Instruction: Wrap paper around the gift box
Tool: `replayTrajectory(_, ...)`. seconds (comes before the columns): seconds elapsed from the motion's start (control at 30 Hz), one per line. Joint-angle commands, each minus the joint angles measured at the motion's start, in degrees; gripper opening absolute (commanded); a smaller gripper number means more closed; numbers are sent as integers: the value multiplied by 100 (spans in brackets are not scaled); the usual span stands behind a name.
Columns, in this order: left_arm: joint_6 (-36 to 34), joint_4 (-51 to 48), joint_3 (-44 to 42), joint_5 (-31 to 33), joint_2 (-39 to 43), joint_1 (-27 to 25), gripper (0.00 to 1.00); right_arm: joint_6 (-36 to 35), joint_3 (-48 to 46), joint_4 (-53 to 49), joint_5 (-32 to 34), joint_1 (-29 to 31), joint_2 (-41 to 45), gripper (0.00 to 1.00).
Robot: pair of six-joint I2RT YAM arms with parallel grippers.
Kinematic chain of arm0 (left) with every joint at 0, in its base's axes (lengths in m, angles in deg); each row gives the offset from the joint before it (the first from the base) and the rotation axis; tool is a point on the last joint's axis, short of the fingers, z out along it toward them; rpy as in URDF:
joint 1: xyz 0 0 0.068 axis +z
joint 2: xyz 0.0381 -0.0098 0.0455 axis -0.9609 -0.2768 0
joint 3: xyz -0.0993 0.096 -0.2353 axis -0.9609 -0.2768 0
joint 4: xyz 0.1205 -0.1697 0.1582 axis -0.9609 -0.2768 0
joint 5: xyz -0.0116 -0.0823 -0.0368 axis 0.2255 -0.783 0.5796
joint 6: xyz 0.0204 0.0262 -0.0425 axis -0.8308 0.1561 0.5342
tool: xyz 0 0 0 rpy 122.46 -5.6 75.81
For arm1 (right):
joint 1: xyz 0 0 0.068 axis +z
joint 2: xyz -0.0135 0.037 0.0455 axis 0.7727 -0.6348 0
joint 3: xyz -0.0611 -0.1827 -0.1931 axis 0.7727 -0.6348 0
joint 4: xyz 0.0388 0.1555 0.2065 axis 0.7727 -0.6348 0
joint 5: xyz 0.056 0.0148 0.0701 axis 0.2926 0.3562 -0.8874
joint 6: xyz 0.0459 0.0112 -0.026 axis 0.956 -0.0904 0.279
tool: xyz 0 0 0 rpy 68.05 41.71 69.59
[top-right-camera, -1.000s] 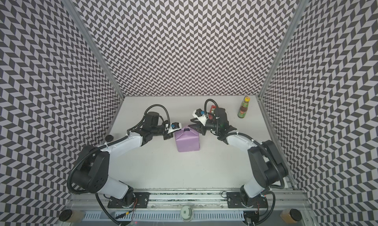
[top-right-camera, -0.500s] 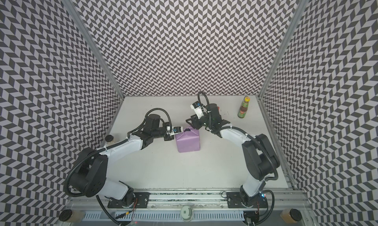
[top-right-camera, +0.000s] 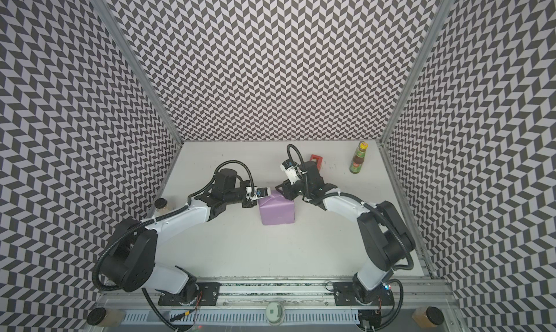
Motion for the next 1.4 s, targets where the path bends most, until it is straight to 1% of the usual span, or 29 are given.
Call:
replayTrajectory(0.0,-99,-245,-60,-7,201,-34,16,13,-231,110,196,88,165,47)
replayTrajectory(0.07,-117,-284,-73,13,285,-35,22,22,-336,180,268,133,197,47)
replayTrajectory(0.27,-72,-346,-251,-44,730,-68,45,98,-699,520,425,233,363,45)
replayTrajectory(0.3,-18,-439,-262,-87,839,-67,47,87,-751,582,501,272,396,45)
replayTrajectory(0.33,146,-453,-263,-112,935,-71,48,68,-797,632,574,303,424,45)
replayTrajectory(0.37,501,-393,-298,-140,1066,-49,49,72,-842,699,624,330,442,45)
replayTrajectory(0.43,1356,-273,-339,-375,1310,57,53,89,-904,801,645,366,489,45)
replayTrajectory(0.53,3465,12,-436,-577,1598,147,68,94,-1015,919,748,406,598,44)
replayTrajectory(0.57,4186,76,-468,-600,1669,141,70,104,-1065,978,759,418,651,44)
replayTrajectory(0.67,6597,499,-752,42,1801,122,69,120,-1183,1125,861,454,782,43)
replayTrajectory(0.73,7776,390,-798,558,1790,113,69,105,-1274,1199,940,480,887,43)
replayTrajectory(0.77,8310,285,-743,623,1728,138,70,89,-1314,1238,969,489,932,43)
replayTrajectory(0.83,8828,96,-553,553,1505,141,72,87,-1383,1294,1020,489,1005,42)
replayTrajectory(0.9,9163,122,-419,384,1233,143,77,92,-1453,1408,1040,498,1066,41)
replayTrajectory(0.97,9482,486,-437,94,970,95,84,116,-1497,1488,1041,515,1067,41)
replayTrajectory(1.07,9741,630,-330,-195,526,44,91,114,-1503,1508,1049,541,1028,40)
replayTrajectory(1.13,9815,707,-320,-259,337,-31,92,101,-1522,1553,1058,564,1028,40)
replayTrajectory(1.23,9858,704,-398,-195,171,-128,92,105,-1528,1579,1067,586,1037,40)
replayTrajectory(1.37,9911,802,-750,-96,227,-291,90,119,-1486,1579,1083,608,1046,40)
